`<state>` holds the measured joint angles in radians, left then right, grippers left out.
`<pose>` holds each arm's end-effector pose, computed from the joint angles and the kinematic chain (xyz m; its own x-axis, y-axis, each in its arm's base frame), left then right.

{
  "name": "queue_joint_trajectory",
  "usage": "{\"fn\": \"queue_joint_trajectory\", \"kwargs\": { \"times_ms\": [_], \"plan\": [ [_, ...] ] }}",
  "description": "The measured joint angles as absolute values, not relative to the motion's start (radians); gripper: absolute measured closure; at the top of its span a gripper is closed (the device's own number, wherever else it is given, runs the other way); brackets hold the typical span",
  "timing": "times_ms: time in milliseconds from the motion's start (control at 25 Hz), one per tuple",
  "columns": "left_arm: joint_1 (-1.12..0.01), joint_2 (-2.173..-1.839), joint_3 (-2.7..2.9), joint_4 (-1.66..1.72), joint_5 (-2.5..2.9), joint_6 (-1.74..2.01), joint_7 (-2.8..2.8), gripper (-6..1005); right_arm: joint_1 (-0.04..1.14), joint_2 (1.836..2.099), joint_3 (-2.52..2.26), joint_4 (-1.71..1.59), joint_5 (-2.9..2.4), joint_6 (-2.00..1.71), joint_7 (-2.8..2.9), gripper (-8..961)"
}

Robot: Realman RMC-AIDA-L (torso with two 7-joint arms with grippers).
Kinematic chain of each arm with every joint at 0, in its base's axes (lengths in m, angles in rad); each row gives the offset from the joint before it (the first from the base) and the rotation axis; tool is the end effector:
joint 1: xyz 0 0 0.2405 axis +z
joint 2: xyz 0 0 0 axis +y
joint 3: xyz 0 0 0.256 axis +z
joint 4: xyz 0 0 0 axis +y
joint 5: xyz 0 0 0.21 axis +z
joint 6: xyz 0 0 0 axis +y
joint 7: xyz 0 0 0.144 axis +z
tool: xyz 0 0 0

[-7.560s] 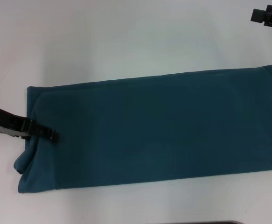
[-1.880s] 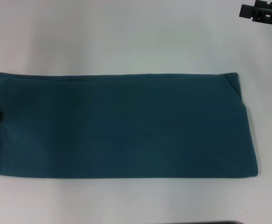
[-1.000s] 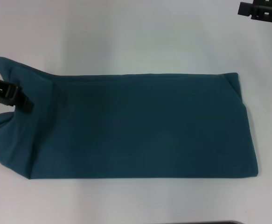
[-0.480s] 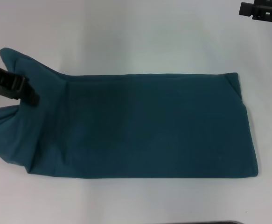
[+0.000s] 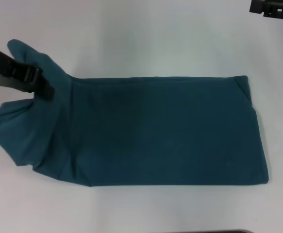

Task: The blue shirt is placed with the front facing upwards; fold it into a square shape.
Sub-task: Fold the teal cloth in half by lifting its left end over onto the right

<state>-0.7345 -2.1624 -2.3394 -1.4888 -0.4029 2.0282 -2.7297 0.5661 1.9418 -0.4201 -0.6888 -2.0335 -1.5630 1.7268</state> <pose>-0.1730 0.3355 0.0733 0.3842 0.9232 -0.0091 0.8680 -0.3646 -0.3370 0.2876 0.3631 0.0968 0.5708 -0.4908 -0.6582 -0.7462 -0.6446 -0.1664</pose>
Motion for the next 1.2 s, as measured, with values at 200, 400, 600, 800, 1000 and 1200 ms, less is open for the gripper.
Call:
{"fn": "queue_joint_trajectory", "kwargs": {
  "times_ms": [200, 400, 600, 800, 1000, 1200],
  "plan": [
    [-0.731, -2.164, -2.337, -1.490, -0.472, 2.022, -2.731, 934, 0.558, 1.942, -0.424, -0.689, -2.034, -1.563, 1.728, 13],
    [-0.725, -2.164, -2.336, -1.492, -0.518, 2.018, -2.728, 934, 0.556, 1.942, -0.425, -0.689, -2.032, -1.564, 1.730, 13],
    [-0.720, -2.158, -2.331, -1.496, -0.518, 2.016, -2.724, 934, 0.555, 1.942, -0.425, -0.689, -2.033, -1.566, 1.730, 14],
    [-0.709, -2.130, -2.335, -1.489, -0.517, 2.011, -2.713, 935, 0.556, 1.942, -0.425, -0.689, -2.031, -1.566, 1.737, 14],
    [-0.691, -2.107, -2.339, -1.481, -0.520, 2.004, -2.703, 935, 0.562, 1.943, -0.425, -0.689, -2.032, -1.566, 1.751, 14],
    [-0.677, -2.087, -2.350, -1.452, -0.520, 1.996, -2.691, 935, 0.564, 1.944, -0.425, -0.689, -2.034, -1.564, 1.754, 14]
  ]
}}
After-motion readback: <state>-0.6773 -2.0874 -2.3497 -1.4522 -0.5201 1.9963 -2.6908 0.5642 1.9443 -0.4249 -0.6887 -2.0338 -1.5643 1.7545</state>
